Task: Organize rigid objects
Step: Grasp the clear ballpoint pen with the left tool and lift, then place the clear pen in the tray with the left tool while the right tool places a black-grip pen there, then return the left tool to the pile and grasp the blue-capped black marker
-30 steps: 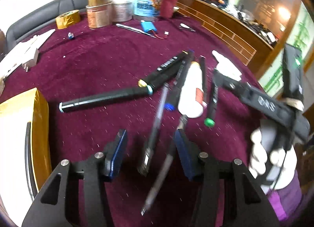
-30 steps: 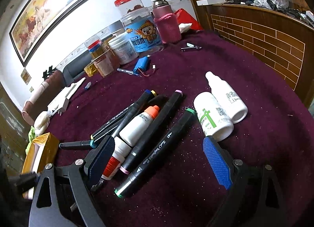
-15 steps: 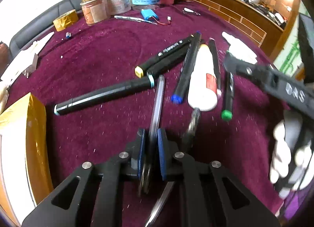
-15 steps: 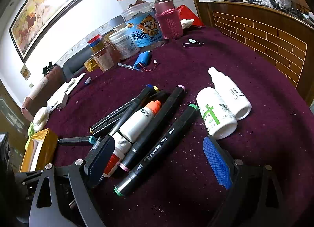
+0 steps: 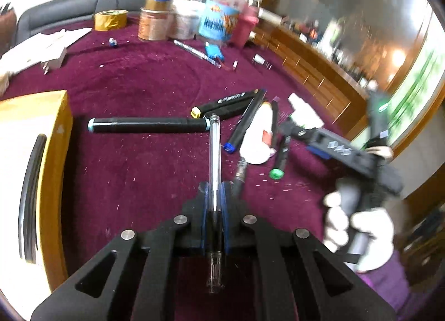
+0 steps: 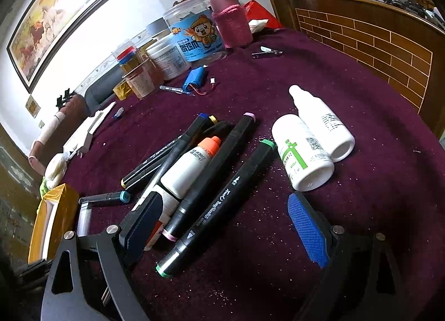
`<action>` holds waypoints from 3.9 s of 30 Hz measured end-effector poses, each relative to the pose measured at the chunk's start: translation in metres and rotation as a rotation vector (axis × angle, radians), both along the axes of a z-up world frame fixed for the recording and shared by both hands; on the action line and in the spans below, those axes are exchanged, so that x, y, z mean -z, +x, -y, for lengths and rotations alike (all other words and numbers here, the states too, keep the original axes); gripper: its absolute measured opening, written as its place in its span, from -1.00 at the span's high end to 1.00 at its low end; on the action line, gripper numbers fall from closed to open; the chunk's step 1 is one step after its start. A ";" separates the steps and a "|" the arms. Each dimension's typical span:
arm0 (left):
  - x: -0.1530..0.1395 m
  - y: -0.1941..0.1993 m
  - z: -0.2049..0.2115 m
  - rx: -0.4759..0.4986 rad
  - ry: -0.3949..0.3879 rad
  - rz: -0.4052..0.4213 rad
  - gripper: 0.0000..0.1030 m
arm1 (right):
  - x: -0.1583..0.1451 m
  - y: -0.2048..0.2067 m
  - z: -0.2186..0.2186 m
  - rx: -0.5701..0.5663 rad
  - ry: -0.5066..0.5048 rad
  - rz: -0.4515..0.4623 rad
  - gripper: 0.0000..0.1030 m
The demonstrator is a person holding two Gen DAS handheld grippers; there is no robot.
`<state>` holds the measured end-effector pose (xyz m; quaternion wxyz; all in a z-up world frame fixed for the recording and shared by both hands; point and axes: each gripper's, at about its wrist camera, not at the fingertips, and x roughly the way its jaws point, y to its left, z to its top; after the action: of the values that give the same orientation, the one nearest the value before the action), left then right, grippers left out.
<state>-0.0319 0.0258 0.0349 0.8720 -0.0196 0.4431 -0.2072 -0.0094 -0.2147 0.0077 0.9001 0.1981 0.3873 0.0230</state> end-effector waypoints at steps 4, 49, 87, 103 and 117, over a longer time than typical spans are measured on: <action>-0.015 -0.024 -0.030 -0.027 -0.163 0.022 0.88 | 0.000 0.000 0.002 0.019 0.002 -0.007 -0.71; -0.005 -0.010 -0.246 -0.369 -0.179 0.006 0.88 | -0.048 0.017 -0.264 -0.574 0.340 -0.215 0.79; -0.031 0.003 -0.065 -0.063 -0.139 -0.039 -0.11 | -0.053 0.000 0.002 0.202 -0.126 0.211 -0.80; 0.022 0.098 0.026 0.293 0.527 0.085 -0.13 | -0.032 0.000 0.022 0.120 0.079 0.152 -0.80; 0.022 0.049 0.023 0.196 0.334 -0.105 0.61 | -0.031 0.002 0.021 0.128 0.066 0.139 -0.80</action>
<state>0.0173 0.0023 0.0125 0.8145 0.1575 0.5161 -0.2134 -0.0078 -0.2358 0.0382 0.9175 0.2498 0.3093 -0.0083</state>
